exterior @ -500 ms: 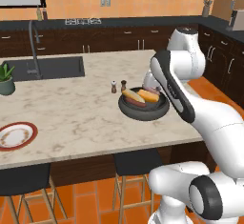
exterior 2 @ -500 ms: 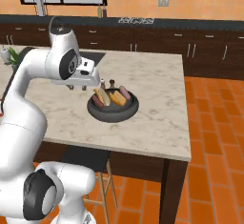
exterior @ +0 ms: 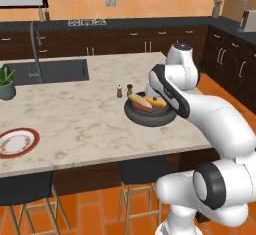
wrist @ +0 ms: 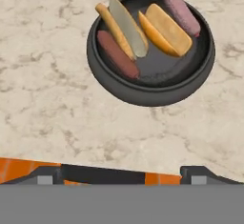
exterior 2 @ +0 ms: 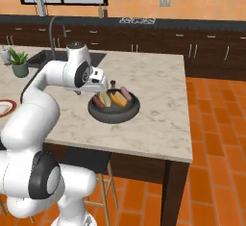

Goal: Place one bun and one sausage from the bowl on each plate.

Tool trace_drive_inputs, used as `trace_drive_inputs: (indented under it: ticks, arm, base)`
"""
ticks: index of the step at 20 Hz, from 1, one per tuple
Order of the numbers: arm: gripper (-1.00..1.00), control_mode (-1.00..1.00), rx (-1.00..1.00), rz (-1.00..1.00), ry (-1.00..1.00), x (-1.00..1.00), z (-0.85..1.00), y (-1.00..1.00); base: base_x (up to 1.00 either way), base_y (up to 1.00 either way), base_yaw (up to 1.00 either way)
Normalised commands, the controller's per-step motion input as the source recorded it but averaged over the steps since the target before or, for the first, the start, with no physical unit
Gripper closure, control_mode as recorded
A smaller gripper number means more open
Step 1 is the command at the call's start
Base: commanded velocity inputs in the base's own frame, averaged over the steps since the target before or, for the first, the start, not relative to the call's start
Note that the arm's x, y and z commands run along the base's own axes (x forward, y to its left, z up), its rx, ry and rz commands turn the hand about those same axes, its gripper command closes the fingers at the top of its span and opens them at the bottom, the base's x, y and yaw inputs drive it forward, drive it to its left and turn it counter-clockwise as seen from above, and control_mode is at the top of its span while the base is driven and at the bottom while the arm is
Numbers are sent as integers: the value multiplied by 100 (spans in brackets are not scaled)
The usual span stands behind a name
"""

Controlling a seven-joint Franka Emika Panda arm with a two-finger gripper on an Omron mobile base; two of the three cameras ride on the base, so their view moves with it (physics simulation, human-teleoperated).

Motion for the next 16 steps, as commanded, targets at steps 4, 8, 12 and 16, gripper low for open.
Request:
trace_drive_inputs:
  ticks: [4,8,12,16]
  arm:
    - [-100,-100,0,0,0,97,-63,-4]
    - [-100,-100,0,0,10,81,-57,0]
    - [-100,-100,0,0,26,52,-13,0]
    - [-100,-100,0,0,28,21,-14,0]
  base:
    - [0,0,0]
    - [0,0,0]
    - [0,0,0]
    - [0,0,0]
